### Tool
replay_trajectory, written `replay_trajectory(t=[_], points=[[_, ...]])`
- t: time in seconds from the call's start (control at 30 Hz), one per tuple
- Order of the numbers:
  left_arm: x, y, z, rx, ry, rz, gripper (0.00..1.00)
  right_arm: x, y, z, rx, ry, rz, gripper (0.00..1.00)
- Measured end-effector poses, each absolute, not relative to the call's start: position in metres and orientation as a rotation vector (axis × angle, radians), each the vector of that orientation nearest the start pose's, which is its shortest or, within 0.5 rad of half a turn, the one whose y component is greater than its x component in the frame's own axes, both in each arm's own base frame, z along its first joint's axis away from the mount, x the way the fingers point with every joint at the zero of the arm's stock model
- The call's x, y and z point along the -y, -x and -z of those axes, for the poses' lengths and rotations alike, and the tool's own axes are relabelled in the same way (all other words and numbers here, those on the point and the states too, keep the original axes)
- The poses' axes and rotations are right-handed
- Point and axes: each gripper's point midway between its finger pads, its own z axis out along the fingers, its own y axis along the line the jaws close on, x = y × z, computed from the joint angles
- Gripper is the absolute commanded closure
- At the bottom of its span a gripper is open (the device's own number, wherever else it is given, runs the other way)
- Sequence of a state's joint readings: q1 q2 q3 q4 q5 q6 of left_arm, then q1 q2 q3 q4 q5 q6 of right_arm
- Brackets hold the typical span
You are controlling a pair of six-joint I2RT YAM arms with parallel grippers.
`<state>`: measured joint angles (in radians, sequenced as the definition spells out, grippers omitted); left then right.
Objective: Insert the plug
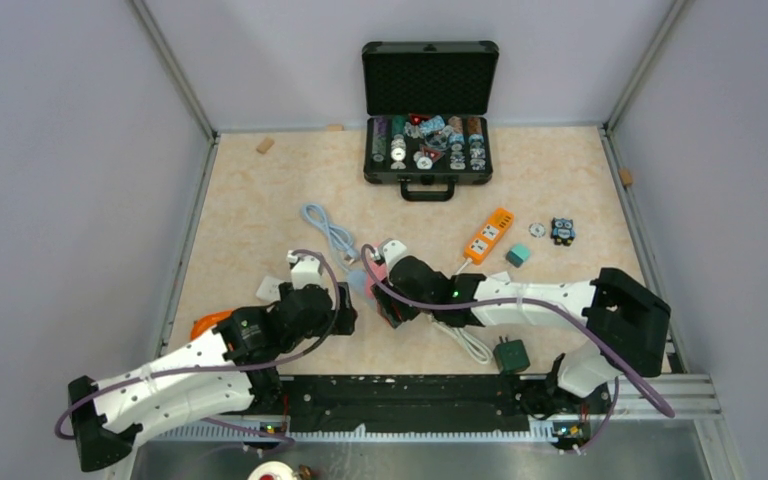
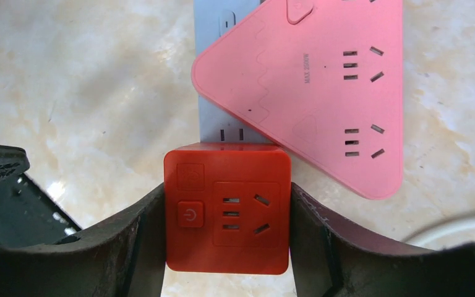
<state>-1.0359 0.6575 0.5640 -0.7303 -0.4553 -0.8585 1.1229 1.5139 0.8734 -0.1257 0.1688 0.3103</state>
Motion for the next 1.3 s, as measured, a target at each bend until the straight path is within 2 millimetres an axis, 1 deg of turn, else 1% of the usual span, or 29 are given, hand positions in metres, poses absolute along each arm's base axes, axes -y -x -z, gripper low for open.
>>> replay_trajectory(t=[0.13, 0.3, 0.43, 0.53, 0.6, 0.67, 0.73, 0.8, 0.83, 0.93, 1.0, 1.13, 1.2, 1.3], points=[[0.151, -0.156, -0.103, -2.371, -0.014, 0.353, 0.01, -0.337, -0.192, -0.078, -2.261, 0.788, -0.416, 1.0], [0.147, -0.17, -0.092, -2.422, -0.01, 0.272, 0.01, -0.334, -0.194, -0.078, -2.319, 0.655, -0.379, 1.0], [0.143, -0.182, -0.094, -2.412, 0.032, 0.249, 0.01, -0.334, -0.195, -0.078, -2.347, 0.534, -0.356, 1.0], [0.141, -0.191, -0.097, -2.394, 0.068, 0.263, 0.01, -0.339, -0.192, -0.077, -2.344, 0.496, -0.346, 1.0], [0.141, -0.195, -0.098, -2.39, 0.079, 0.278, 0.01, -0.342, -0.191, -0.077, -2.336, 0.492, -0.348, 0.8], [0.142, -0.197, -0.098, -2.392, 0.079, 0.293, 0.01, -0.342, -0.191, -0.076, -2.33, 0.484, -0.361, 0.62], [0.144, -0.196, -0.098, -2.397, 0.067, 0.304, 0.01, -0.342, -0.19, -0.077, -2.321, 0.47, -0.381, 0.48], [0.145, -0.195, -0.098, -2.401, 0.049, 0.312, 0.01, -0.347, -0.189, -0.078, -2.309, 0.417, -0.448, 0.4], [0.146, -0.195, -0.098, -2.403, 0.039, 0.318, 0.01, -0.35, -0.189, -0.079, -2.305, 0.391, -0.483, 0.39], [0.148, -0.193, -0.101, -2.398, 0.006, 0.342, 0.01, -0.362, -0.185, -0.08, -2.297, 0.334, -0.6, 0.29], [0.149, -0.192, -0.105, -2.386, -0.012, 0.358, 0.01, -0.366, -0.176, -0.075, -2.318, 0.327, -0.666, 0.25], [0.149, -0.191, -0.109, -2.37, -0.035, 0.367, 0.01, -0.367, -0.158, -0.062, -2.371, 0.335, -0.76, 0.23], [0.148, -0.191, -0.111, -2.37, -0.043, 0.362, 0.01, -0.37, -0.154, -0.062, -2.376, 0.334, -0.802, 0.23], [0.147, -0.191, -0.112, -2.369, -0.047, 0.358, 0.01, -0.382, -0.148, -0.069, -2.362, 0.335, -0.904, 0.23]])
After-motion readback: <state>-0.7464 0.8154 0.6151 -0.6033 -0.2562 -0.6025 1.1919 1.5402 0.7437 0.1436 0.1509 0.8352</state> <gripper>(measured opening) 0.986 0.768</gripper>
